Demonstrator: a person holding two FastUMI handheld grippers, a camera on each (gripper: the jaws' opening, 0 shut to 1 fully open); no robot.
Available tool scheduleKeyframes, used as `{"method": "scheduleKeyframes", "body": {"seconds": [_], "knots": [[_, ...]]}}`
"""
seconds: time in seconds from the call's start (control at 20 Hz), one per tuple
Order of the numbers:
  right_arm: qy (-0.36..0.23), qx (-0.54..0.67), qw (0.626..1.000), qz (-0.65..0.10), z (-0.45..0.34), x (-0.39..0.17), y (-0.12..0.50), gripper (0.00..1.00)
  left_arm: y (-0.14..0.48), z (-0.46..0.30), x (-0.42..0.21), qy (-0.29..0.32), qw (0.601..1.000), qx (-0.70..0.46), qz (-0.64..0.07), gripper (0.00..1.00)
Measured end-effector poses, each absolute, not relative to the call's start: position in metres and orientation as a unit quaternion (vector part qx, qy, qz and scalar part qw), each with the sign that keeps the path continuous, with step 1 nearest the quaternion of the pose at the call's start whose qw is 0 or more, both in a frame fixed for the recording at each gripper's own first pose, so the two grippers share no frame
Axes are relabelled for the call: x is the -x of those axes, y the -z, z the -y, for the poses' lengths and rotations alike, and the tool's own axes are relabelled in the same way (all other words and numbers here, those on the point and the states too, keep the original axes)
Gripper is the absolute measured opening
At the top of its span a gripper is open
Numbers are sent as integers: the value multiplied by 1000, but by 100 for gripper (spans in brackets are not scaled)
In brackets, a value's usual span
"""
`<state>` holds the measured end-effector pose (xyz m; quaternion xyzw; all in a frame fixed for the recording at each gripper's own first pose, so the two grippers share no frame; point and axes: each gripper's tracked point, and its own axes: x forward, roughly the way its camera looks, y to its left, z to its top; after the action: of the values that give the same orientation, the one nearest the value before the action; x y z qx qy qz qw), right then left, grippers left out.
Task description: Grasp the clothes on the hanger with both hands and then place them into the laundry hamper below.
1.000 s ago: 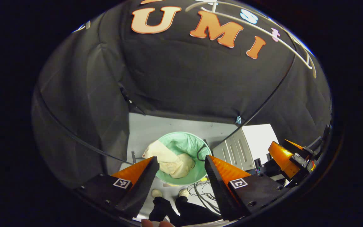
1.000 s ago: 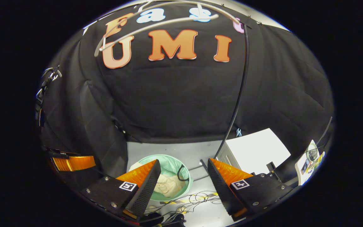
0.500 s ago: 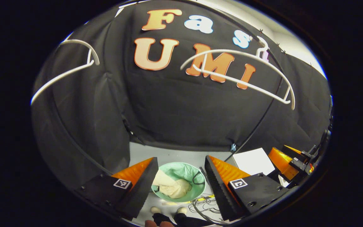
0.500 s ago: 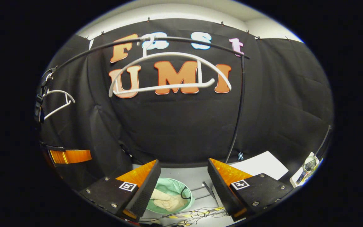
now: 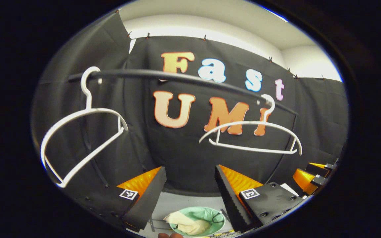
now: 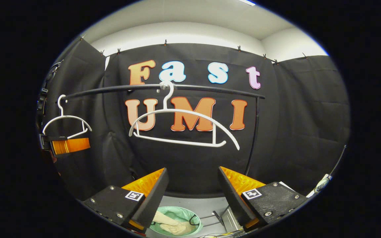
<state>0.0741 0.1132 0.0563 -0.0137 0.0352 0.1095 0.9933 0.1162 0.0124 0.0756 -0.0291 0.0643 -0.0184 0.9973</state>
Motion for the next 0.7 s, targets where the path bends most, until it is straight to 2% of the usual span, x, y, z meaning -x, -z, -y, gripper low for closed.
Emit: {"method": "scheduleKeyframes", "body": {"seconds": [0.05,0.1,0.15,0.2,0.25,0.3,0.35,0.45,0.55,0.6,0.7], "knots": [[-113,13,993,-29,-114,-74,-62,99,-83,-14,-117,16,998,31,-49,97],[-116,11,993,-23,-115,-74,-66,93,-89,-15,-117,13,999,30,-41,94],[-118,9,993,-18,-115,-74,-69,93,-91,-15,-117,12,999,29,-36,96],[-120,8,993,-14,-115,-74,-70,93,-90,-12,-117,14,999,33,-33,95],[-122,9,992,-11,-115,-76,-71,99,-87,-7,-116,21,998,47,-31,94],[-122,11,992,-10,-114,-78,-69,99,-83,0,-117,26,997,62,-36,94],[-123,11,992,-11,-114,-80,-68,93,-80,2,-118,27,996,75,-39,94],[-132,4,991,-15,-116,-83,-63,93,-79,-1,-121,20,995,84,-39,94],[-138,0,990,-18,-114,-84,-59,93,-83,-6,-122,4,996,81,-28,100],[-139,1,990,-19,-113,-86,-59,93,-85,-7,-120,-3,997,78,-23,96],[-143,0,990,-19,-112,-91,-60,93,-87,-10,-118,-16,997,70,-15,96]]}}
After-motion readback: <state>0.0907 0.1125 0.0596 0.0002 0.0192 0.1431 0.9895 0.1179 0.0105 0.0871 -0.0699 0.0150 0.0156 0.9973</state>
